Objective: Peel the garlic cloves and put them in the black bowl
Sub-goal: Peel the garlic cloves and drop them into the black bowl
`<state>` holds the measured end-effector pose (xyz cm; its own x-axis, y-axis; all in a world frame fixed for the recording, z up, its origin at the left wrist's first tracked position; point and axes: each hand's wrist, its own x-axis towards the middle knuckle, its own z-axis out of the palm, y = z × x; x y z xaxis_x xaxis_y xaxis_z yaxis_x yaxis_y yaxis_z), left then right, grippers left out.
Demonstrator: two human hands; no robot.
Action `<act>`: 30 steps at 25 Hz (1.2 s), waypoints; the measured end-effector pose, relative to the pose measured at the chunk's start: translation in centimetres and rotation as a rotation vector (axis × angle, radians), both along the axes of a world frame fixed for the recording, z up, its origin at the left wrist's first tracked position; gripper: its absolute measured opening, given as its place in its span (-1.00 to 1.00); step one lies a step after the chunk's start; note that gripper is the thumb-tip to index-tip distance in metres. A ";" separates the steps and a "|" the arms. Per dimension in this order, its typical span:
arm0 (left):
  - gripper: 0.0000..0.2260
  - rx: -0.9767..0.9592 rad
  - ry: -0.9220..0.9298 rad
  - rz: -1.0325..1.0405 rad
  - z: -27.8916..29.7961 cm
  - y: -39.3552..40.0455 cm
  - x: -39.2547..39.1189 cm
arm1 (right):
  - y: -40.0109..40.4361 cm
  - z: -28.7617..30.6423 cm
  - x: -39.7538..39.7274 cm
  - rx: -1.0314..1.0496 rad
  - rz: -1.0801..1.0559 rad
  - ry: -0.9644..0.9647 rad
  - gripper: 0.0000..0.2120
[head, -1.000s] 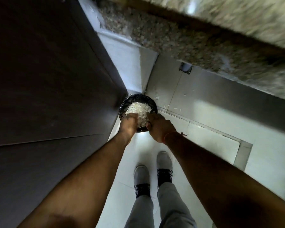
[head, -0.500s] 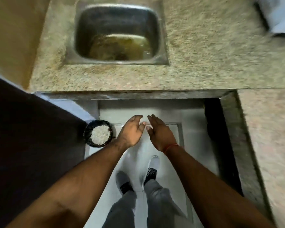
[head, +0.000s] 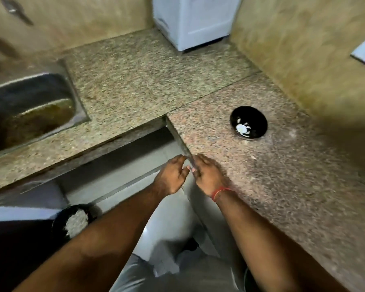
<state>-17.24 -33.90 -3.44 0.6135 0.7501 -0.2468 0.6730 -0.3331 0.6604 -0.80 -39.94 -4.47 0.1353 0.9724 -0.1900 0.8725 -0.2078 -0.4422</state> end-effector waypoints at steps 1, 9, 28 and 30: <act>-0.60 0.010 -0.003 -0.052 0.3 -0.6 2.6 | -1.2 0.2 2.2 -0.009 -0.023 -0.002 -0.48; -0.62 0.043 0.096 -0.388 -0.3 -3.5 16.9 | -8.8 0.9 14.6 -0.037 -0.310 -0.017 -0.58; -0.60 0.078 0.254 -0.376 -1.7 1.2 21.5 | -4.7 -0.6 19.5 0.071 -0.471 0.166 -0.79; -0.68 0.084 0.274 -0.361 -1.8 2.4 21.5 | -2.0 0.6 20.0 0.170 -0.494 0.188 -0.84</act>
